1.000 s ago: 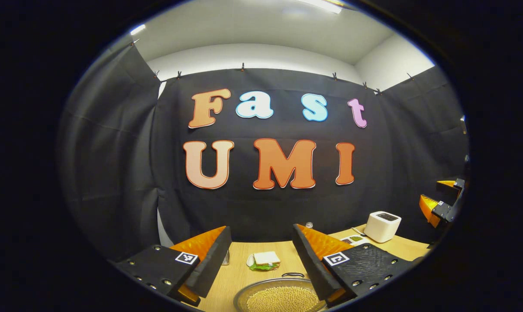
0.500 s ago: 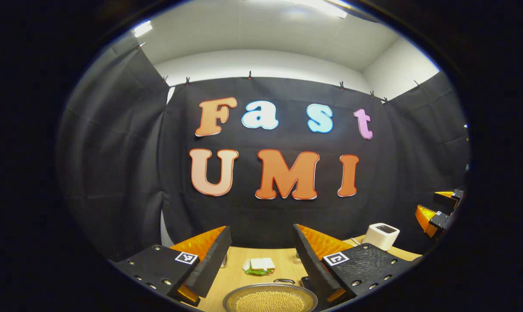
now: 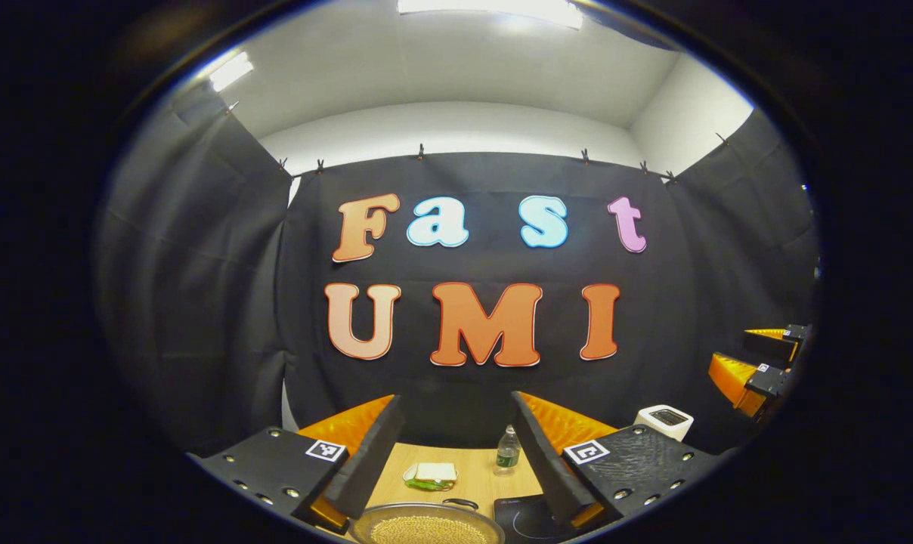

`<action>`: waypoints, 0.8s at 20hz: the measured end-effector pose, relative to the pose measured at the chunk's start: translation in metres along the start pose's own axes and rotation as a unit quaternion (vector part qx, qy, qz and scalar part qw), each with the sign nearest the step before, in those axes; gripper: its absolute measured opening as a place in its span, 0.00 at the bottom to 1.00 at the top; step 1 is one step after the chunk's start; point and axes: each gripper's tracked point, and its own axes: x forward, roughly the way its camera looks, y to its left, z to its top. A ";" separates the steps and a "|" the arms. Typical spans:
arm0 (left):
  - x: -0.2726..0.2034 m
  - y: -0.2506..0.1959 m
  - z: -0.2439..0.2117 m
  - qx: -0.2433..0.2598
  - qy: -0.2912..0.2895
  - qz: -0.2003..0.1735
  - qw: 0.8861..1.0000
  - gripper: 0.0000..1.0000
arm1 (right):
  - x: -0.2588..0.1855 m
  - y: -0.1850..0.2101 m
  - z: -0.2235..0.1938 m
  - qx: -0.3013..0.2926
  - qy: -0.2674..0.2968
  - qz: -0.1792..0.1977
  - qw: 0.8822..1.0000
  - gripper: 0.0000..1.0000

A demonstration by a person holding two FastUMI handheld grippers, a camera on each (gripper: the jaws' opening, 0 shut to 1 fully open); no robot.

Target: First push the handle of the pot to place it horizontally, then grasp the pot with both hands and set it on the induction cooktop.

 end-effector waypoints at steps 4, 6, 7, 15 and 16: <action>-0.007 -0.013 -0.020 0.017 0.037 0.007 0.999 0.92 | 0.005 -0.017 -0.022 0.009 0.008 0.009 1.000 0.95; -0.007 -0.008 -0.040 0.032 0.067 0.014 0.997 0.75 | 0.007 -0.025 -0.028 0.002 0.009 0.000 1.000 0.95; -0.007 -0.008 -0.054 0.031 0.088 0.012 0.996 0.64 | 0.007 -0.027 -0.030 0.000 0.009 -0.007 1.000 0.95; -0.047 0.008 -0.222 -0.084 0.380 0.006 0.921 0.02 | 0.007 -0.031 -0.054 0.024 0.038 -0.045 0.998 0.95; -0.059 0.004 -0.239 -0.097 0.424 -0.001 0.901 0.03 | 0.009 -0.032 -0.055 0.023 0.041 -0.050 0.998 0.95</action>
